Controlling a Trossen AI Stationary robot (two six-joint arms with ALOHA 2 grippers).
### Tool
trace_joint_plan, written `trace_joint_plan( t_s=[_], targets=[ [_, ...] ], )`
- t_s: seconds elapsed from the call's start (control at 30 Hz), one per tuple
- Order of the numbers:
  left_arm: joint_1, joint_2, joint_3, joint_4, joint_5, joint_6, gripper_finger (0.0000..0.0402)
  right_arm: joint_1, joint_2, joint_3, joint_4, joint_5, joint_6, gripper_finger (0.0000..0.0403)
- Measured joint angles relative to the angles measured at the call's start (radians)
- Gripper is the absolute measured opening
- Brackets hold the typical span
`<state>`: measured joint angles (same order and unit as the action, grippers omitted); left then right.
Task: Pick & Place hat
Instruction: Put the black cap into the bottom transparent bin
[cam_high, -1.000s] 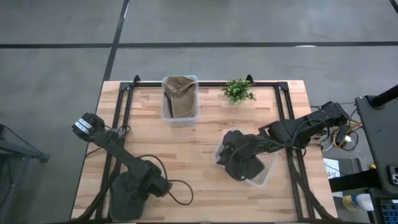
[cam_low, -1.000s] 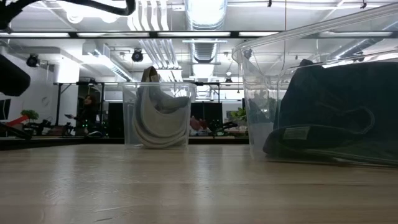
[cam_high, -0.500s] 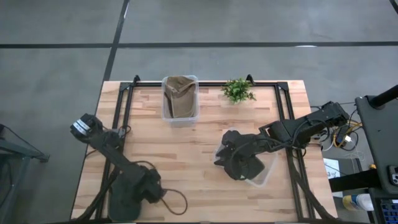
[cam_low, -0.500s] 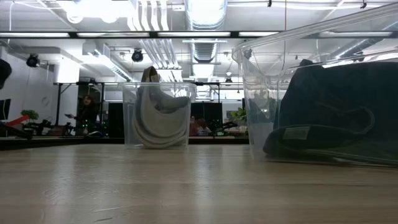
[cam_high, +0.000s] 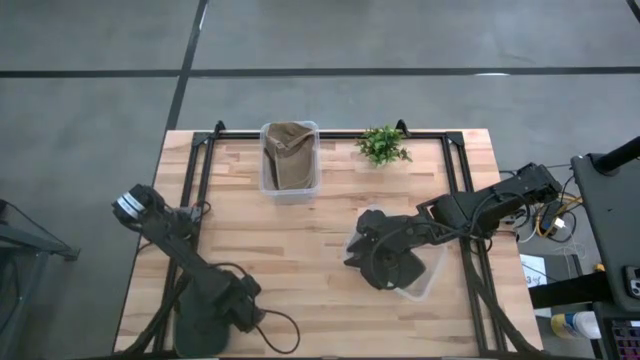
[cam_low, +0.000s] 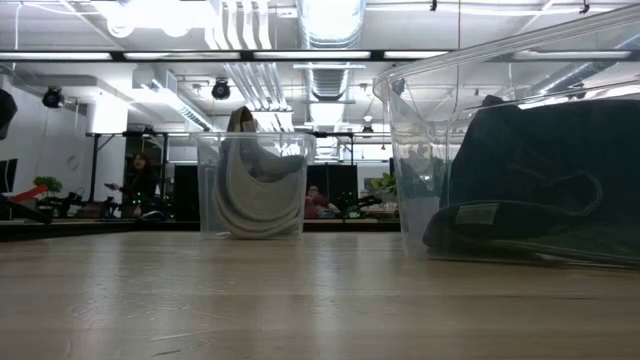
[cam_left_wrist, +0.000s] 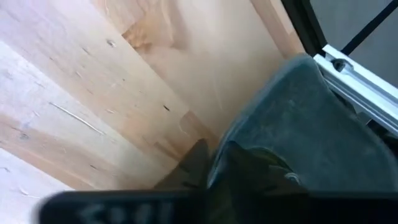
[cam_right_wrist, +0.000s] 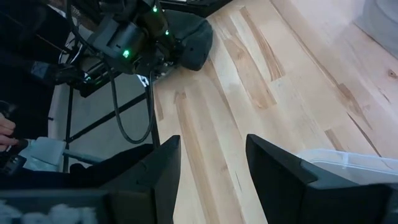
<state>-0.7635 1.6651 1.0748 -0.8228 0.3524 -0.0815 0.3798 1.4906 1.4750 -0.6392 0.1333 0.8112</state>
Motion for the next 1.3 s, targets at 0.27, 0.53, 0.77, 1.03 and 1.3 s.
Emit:
trace_joint_plan(
  t_s=[0.27, 0.53, 0.77, 1.03, 1.3],
  targets=[
    [0.008, 0.013, 0.007, -0.021, -0.033, -0.028, 0.0004, 0.0, 0.0, 0.0, 0.002, -0.003, -0.008, 0.0176],
    [0.06, -0.036, 0.128, -0.167, -0.242, -0.008, 0.0001, 0.0, 0.0, 0.0, 0.003, -0.002, -0.026, 0.0176],
    [0.135, -0.096, 0.188, -0.225, -0.35, -0.008, 0.0, 0.0, 0.0, -0.008, 0.01, -0.002, -0.035, 0.0176],
    [0.206, -0.167, 0.182, -0.266, -0.422, -0.016, 0.0001, 0.002, 0.0, -0.013, 0.029, -0.002, -0.163, 0.0176],
    [0.248, -0.212, 0.181, -0.243, -0.478, -0.01, 0.0001, 0.002, 0.001, -0.028, 0.033, 0.001, -0.231, 0.0176]
  ],
)
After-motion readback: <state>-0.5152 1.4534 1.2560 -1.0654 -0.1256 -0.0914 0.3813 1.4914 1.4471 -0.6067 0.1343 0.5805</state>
